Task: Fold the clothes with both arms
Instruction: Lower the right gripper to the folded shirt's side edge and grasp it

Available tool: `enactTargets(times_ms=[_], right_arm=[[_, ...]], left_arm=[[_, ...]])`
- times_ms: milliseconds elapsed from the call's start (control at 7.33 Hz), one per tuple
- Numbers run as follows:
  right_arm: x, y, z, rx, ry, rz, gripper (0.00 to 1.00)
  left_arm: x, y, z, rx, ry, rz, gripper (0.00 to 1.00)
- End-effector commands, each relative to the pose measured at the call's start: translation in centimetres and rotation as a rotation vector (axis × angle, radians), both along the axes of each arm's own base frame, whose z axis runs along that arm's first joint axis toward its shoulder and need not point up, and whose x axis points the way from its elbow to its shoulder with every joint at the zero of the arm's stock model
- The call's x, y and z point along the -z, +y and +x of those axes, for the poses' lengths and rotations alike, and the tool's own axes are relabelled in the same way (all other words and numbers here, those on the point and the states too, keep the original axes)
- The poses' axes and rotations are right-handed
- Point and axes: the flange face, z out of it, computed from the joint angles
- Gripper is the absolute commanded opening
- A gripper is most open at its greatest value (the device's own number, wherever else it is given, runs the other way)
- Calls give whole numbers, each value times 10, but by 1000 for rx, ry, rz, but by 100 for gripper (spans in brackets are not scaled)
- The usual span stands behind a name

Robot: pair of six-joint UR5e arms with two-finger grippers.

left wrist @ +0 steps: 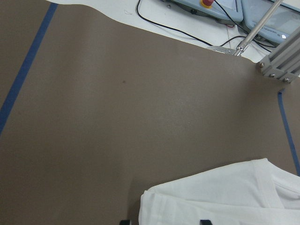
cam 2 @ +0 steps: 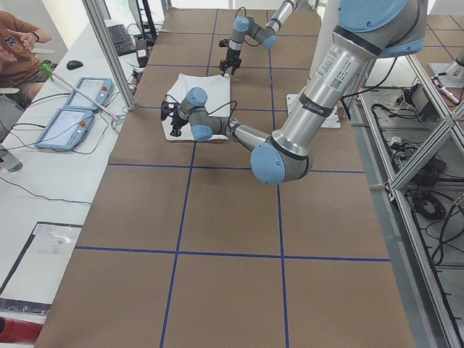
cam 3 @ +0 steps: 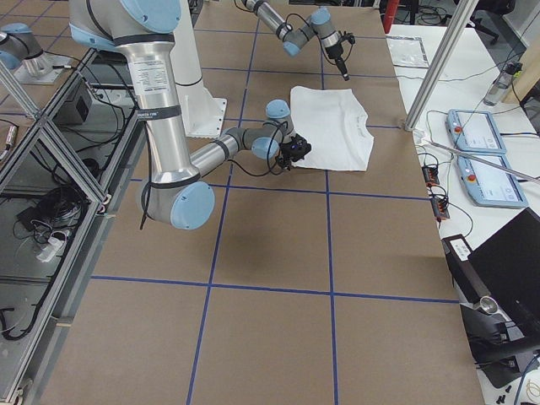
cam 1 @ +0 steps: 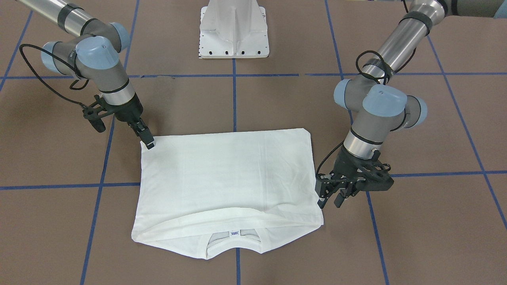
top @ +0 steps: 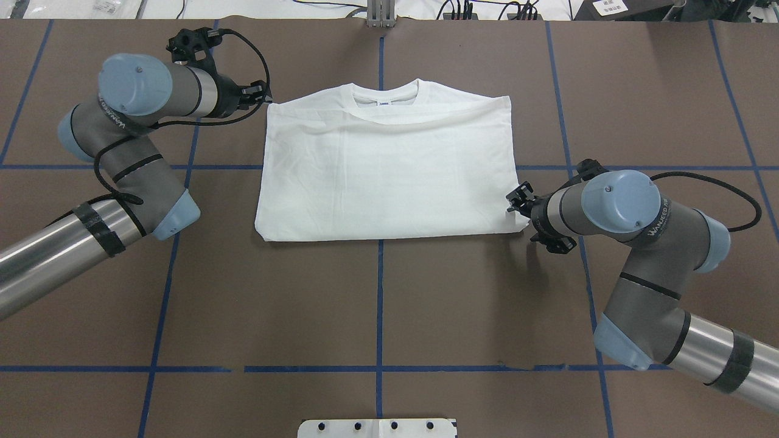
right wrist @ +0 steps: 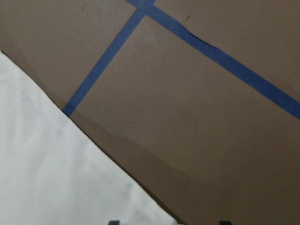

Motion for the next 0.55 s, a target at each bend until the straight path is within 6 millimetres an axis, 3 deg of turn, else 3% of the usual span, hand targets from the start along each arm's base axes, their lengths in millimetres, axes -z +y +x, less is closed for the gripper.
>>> enactTargets(times_ms=[0, 409], right_arm=[[3, 0, -2, -33, -22, -38, 1], [8, 2, 4, -40, -30, -41, 0]], left_arm=[[-3, 0, 0, 1, -2, -4, 59], [-13, 7, -6, 1, -6, -8, 60]])
